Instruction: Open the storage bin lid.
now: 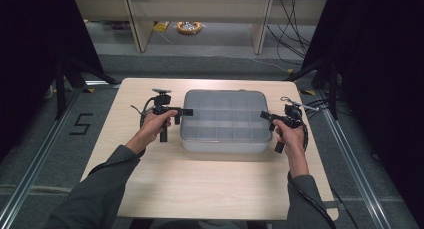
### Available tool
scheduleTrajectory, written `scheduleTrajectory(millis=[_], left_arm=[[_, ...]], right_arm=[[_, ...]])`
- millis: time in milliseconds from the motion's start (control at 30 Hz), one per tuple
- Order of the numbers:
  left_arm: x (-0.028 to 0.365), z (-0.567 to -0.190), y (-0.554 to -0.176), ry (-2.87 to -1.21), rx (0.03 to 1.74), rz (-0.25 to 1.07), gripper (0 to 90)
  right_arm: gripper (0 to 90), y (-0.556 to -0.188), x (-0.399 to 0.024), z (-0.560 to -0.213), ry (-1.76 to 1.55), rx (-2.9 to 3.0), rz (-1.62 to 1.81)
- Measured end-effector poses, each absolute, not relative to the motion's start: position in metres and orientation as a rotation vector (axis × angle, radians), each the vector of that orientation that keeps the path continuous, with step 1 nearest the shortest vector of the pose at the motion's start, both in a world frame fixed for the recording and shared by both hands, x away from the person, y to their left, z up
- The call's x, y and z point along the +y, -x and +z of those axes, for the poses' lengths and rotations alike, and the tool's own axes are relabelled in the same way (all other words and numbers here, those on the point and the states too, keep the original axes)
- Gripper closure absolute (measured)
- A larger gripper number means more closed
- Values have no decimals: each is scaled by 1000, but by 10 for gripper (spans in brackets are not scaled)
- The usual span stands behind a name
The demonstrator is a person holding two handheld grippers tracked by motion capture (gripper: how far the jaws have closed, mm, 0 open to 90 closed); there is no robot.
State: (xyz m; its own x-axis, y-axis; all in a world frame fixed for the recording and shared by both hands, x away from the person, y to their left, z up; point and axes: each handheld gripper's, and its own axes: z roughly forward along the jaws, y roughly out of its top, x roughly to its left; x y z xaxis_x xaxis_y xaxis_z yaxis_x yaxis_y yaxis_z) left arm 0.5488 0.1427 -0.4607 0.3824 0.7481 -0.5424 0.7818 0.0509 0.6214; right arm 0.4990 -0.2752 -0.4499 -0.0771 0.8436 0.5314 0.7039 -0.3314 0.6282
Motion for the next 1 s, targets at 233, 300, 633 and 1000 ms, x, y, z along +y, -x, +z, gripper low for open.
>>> scheduleTrajectory(millis=[233, 300, 633, 1000], left_arm=[[145, -462, -550, -1685, 1370, -52, 460], [145, -459, -547, -1690, 1368, -30, 486], [147, -456, -544, -1684, 1358, -25, 523], [149, -445, -533, -1679, 1338, 19, 563]], right_arm=[[484, -503, -270, -453, -2025, 1726, 1358], [494, -504, -271, -454, -1959, 1739, 1322], [554, -499, -271, -454, -1983, 1646, 1363], [612, -492, -273, -449, -1970, 1591, 1399]])
